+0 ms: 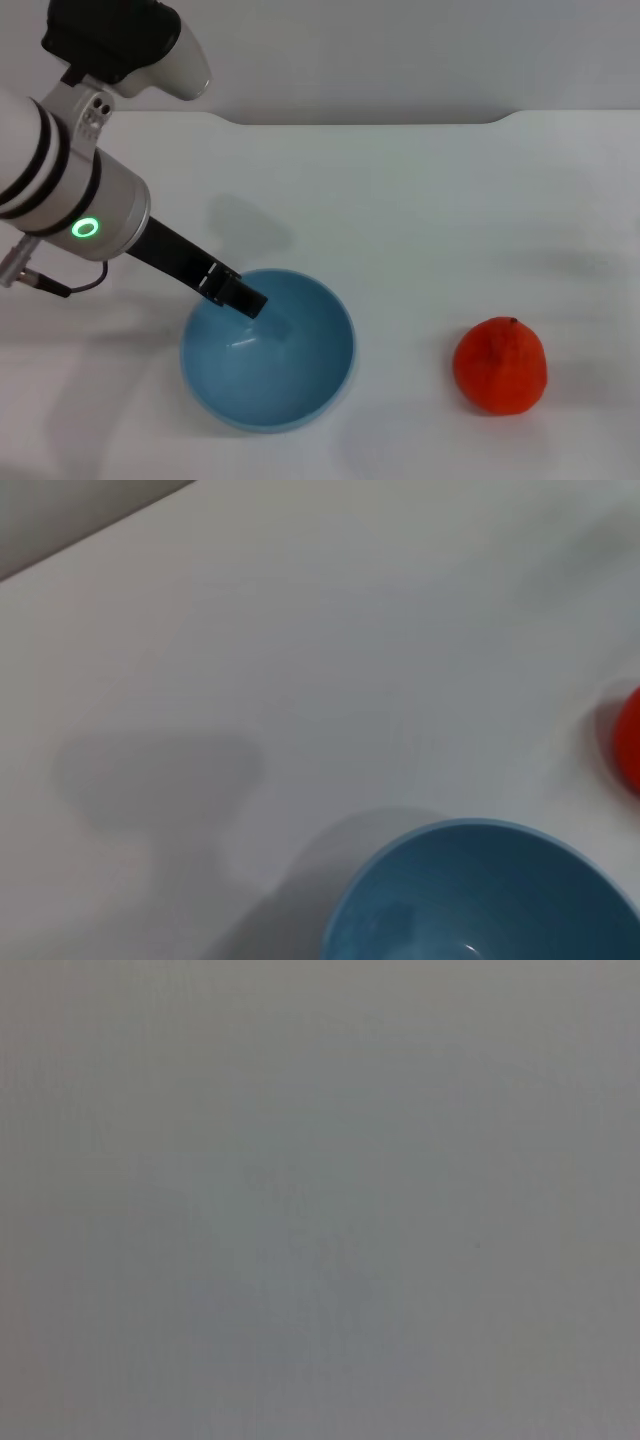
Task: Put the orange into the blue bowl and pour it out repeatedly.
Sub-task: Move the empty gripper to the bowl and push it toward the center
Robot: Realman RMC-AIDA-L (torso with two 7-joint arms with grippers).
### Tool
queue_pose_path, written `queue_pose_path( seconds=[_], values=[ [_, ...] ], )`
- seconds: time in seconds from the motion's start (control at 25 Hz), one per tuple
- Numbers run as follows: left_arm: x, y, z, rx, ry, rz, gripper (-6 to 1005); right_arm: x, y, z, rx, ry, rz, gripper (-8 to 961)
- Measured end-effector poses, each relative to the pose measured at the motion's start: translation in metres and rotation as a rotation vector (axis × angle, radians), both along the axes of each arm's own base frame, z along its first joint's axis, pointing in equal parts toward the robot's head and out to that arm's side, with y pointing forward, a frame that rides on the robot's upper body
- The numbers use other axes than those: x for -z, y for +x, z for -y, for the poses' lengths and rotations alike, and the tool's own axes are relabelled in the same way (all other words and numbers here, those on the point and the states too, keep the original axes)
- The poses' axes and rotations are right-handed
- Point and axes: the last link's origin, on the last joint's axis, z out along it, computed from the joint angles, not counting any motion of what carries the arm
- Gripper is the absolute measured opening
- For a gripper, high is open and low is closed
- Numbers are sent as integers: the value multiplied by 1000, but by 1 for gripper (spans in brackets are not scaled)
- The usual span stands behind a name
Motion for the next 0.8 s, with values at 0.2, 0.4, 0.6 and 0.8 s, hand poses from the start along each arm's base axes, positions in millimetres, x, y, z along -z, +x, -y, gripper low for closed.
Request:
queue_pose_path(
  seconds=[0.2, 0.4, 0.6, 0.8],
  values=[
    [7, -10, -10, -30, 19, 13, 752, -1, 3, 4, 9, 3, 2, 592],
    [12, -24, -16, -70, 23, -3, 752, -1, 3, 3, 6, 1, 5, 593],
    [15, -41, -19, -116, 23, -61, 752, -1, 2, 3, 1, 0, 7, 592],
    [19, -48, -22, -135, 29, -65, 752, -1, 2, 3, -1, 2, 7, 592]
  ],
)
